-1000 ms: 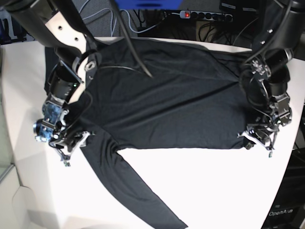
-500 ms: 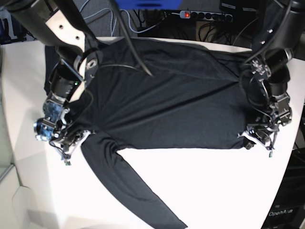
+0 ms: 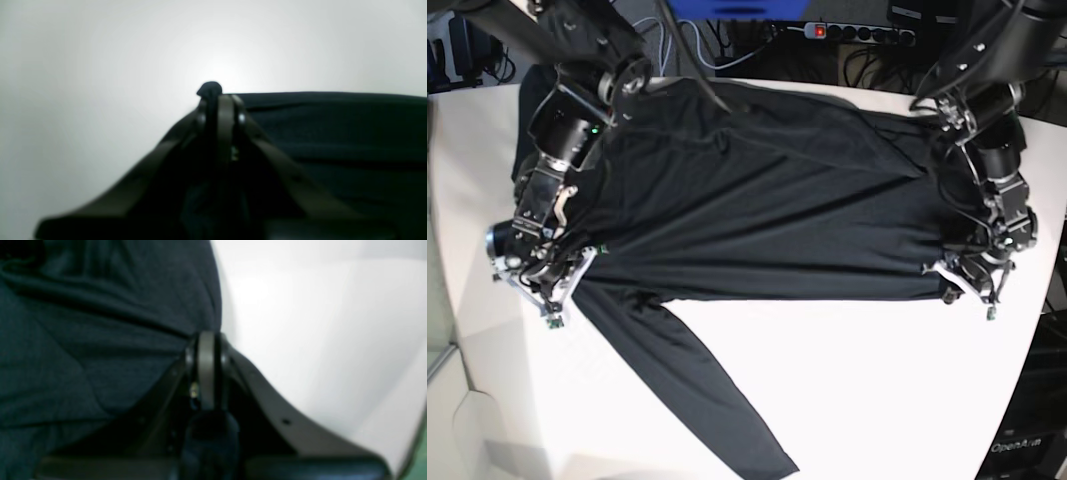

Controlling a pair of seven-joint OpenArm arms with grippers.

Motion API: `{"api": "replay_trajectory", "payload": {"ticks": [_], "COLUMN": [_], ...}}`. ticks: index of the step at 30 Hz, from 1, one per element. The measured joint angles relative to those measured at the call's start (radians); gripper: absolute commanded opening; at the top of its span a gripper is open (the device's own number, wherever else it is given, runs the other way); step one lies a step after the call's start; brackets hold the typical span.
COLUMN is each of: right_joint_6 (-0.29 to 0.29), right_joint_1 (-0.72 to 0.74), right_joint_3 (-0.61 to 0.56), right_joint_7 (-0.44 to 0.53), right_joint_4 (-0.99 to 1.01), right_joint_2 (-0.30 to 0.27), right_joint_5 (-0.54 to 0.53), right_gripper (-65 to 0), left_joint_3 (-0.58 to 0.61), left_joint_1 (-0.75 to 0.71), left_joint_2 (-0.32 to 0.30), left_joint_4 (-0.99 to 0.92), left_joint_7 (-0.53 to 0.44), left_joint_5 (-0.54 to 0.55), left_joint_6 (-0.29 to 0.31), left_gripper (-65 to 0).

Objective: Fold the T-shirt properly
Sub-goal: 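Lift the hem edge with both grippers and fold it onto the collar edge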

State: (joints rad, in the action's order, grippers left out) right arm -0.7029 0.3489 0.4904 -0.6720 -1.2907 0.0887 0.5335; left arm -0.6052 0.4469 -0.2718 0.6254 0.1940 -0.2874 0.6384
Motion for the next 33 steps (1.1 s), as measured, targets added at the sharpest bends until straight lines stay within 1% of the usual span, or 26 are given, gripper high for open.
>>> {"api": "replay_trajectory", "payload": {"ticks": [6, 10, 12, 15, 18, 19, 22, 24, 26, 29, 33], "right_joint_6": [-0.002, 0.0, -0.001, -0.002, -0.002, -0.002, -0.002, -0.002, -0.003, -0.002, -0.003], "right_joint_1": [-0.077, -0.126, -0.16, -0.206, -0.246, -0.258, -0.298, -0.318, -0.332, -0.366, -0.407], "right_joint_3": [-0.088, -0.15, -0.185, -0.218, -0.246, -0.261, -0.301, -0.312, -0.323, -0.335, -0.335], "right_joint_7": [0.002, -0.002, -0.001, 0.002, 0.001, 0.002, 0.006, 0.003, -0.003, 0.003, -0.005], "right_joint_4": [-0.125, -0.206, -0.256, -0.328, -0.377, -0.389, -0.446, -0.478, -0.5, -0.562, -0.606], "right_joint_2": [0.031, 0.028, 0.031, 0.031, 0.03, 0.031, 0.031, 0.031, 0.031, 0.031, 0.03], "right_joint_5": [-0.001, 0.004, 0.0, -0.001, 0.0, 0.0, -0.001, -0.001, 0.0, -0.002, -0.001], "right_gripper": [-64.3, -64.3, -64.3, -64.3, -64.3, -64.3, -64.3, -64.3, -64.3, -64.3, -64.3], "left_joint_3": [0.0, -0.001, -0.003, -0.049, -0.074, -0.074, -0.072, -0.072, -0.073, -0.074, -0.073], "left_joint_1": [-0.004, -0.02, -0.024, -0.07, -0.104, -0.109, -0.12, -0.141, -0.165, -0.204, -0.22], "left_joint_2": [0.008, 0.008, 0.01, 0.026, 0.051, 0.063, 0.088, 0.112, 0.128, 0.161, 0.175], "left_joint_4": [0.011, 0.013, 0.032, 0.115, 0.192, 0.225, 0.327, 0.399, 0.449, 0.536, 0.623], "left_joint_7": [0.0, -0.019, -0.005, 0.004, 0.058, 0.084, 0.086, 0.095, 0.137, 0.166, 0.187], "left_joint_5": [0.003, 0.014, 0.006, 0.0, -0.005, -0.009, -0.001, 0.005, -0.003, -0.008, -0.005], "left_joint_6": [-0.003, -0.003, -0.003, 0.002, -0.01, 0.0, 0.066, 0.064, 0.061, 0.061, 0.062], "left_gripper": [-63.1, -63.1, -63.1, -63.1, -63.1, -63.1, -63.1, -63.1, -63.1, -63.1, -63.1]}}
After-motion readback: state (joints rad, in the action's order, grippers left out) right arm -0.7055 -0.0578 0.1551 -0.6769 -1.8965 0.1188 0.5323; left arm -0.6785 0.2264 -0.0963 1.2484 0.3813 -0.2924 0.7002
